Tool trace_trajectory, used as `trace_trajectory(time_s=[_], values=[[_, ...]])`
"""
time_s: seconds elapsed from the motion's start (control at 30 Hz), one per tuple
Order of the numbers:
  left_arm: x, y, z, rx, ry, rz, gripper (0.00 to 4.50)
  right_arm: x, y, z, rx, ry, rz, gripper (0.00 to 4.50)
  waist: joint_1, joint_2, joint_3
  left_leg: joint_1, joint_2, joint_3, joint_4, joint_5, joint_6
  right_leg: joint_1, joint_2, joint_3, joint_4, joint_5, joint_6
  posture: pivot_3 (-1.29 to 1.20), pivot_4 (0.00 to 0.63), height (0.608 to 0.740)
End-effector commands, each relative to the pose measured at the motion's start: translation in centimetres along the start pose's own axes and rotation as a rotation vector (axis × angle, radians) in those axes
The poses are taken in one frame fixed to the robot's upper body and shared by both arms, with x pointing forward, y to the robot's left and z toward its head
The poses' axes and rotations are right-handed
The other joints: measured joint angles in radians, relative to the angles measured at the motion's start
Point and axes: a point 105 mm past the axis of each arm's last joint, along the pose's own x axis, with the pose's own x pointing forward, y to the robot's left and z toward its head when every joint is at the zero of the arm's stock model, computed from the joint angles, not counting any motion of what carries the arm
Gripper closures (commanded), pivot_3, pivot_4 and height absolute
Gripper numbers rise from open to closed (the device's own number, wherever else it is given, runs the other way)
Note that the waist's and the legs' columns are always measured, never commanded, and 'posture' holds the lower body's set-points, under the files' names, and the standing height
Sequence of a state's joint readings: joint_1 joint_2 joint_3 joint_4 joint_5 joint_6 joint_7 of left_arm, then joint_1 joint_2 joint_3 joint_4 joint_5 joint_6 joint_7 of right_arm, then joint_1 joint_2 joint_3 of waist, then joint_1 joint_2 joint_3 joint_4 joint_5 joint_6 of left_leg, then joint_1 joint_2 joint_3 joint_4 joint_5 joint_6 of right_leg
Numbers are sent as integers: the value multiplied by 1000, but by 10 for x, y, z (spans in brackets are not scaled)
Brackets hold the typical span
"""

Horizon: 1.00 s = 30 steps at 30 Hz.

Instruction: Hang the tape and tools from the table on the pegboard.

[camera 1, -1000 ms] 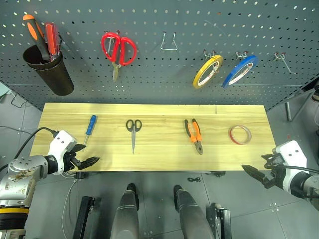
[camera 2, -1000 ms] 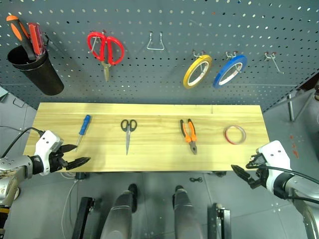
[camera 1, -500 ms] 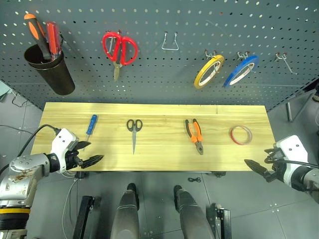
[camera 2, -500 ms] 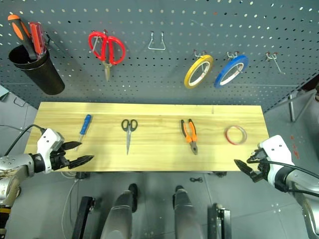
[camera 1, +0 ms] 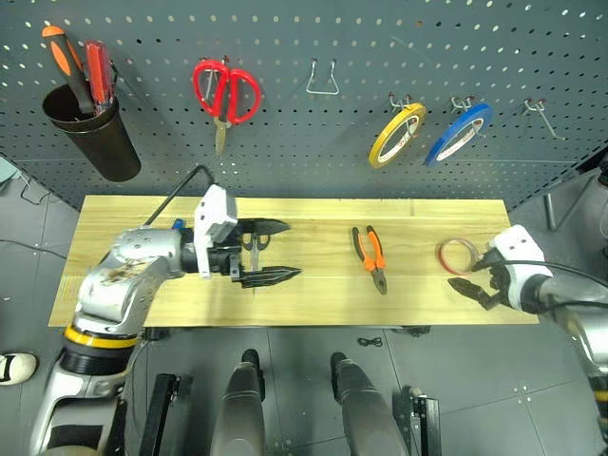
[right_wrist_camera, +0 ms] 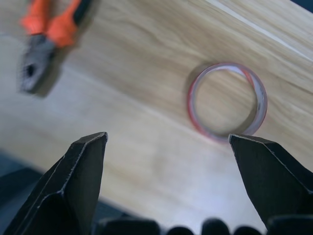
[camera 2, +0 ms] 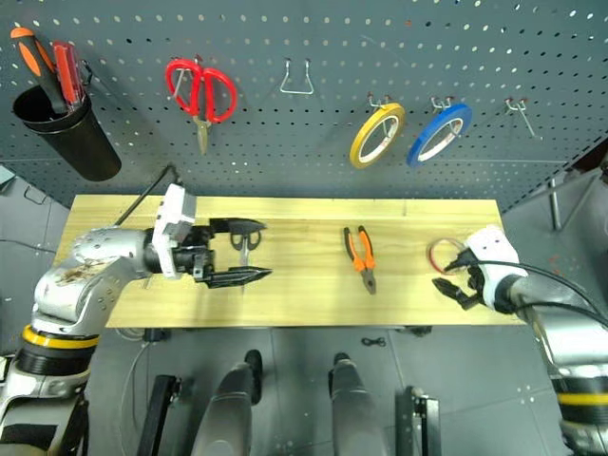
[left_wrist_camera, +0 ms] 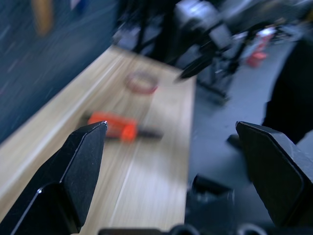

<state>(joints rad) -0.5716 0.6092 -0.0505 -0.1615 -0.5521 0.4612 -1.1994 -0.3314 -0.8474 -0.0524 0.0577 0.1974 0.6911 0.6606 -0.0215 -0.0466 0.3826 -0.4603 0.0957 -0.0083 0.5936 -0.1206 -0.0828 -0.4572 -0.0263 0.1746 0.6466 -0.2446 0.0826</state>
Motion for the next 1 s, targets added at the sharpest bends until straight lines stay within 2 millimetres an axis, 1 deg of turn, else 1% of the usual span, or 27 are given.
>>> trace_trajectory(time_s=[0.03, 0.17, 0.23, 0.37, 0.47, 0.63, 0.83, 0.93, 1.0], values=[[10, -5, 10, 56, -44, -74, 0, 18, -5, -12, 2, 36, 4, 72, 3, 0, 0, 0, 0, 0, 0, 0, 0, 0, 0, 0, 0, 0, 0, 31, 427, 740], [17, -8, 14, 88, -70, -120, 0, 40, -6, -25, 75, 76, 12, 72, 7, 0, 0, -1, 0, 0, 0, 0, 1, 0, 0, 0, 0, 1, -1, 48, 418, 740], [19, -11, 16, 96, -81, -136, 0, 46, -9, -31, 65, 97, 4, 72, 8, 0, 0, -1, 0, 0, 0, -1, 1, 0, 0, 0, 0, 4, -6, 63, 417, 740], [19, -15, 19, 99, -93, -162, 0, 53, -19, -38, 52, 113, -36, 72, 9, 0, 0, -1, -1, 0, 2, -1, 1, 1, 0, 0, 0, 4, -5, 72, 417, 740], [18, -15, 18, 96, -91, -160, 0, 56, -25, -36, 50, 100, -58, 72, 8, 0, 0, -1, -1, 0, 2, -1, 1, 1, 0, 0, 1, 3, -3, 78, 422, 740], [17, -16, 16, 83, -88, -155, 0, 61, -26, -35, 50, 97, -40, 72, 7, 0, 0, -1, -1, -1, 3, -1, 1, 1, 0, 0, 1, 3, -3, 80, 424, 740], [14, -14, 14, 78, -77, -140, 0, 61, -28, -16, -45, 48, -25, 72, 7, 0, 0, -1, -1, -1, 3, -1, 1, 1, 0, 0, 1, 3, -3, 90, 432, 740], [13, -14, 13, 75, -74, -135, 0, 63, -29, -10, -65, 42, -29, 72, 8, 0, 0, -1, -1, -1, 3, -1, 1, 1, 0, 0, 1, 3, -3, 88, 431, 740], [14, -14, 14, 74, -76, -136, 0, 65, -31, -10, -63, 47, -39, 72, 8, 0, 1, -1, -1, -1, 3, -1, 1, 1, 0, 0, 1, 3, -3, 94, 429, 740]])
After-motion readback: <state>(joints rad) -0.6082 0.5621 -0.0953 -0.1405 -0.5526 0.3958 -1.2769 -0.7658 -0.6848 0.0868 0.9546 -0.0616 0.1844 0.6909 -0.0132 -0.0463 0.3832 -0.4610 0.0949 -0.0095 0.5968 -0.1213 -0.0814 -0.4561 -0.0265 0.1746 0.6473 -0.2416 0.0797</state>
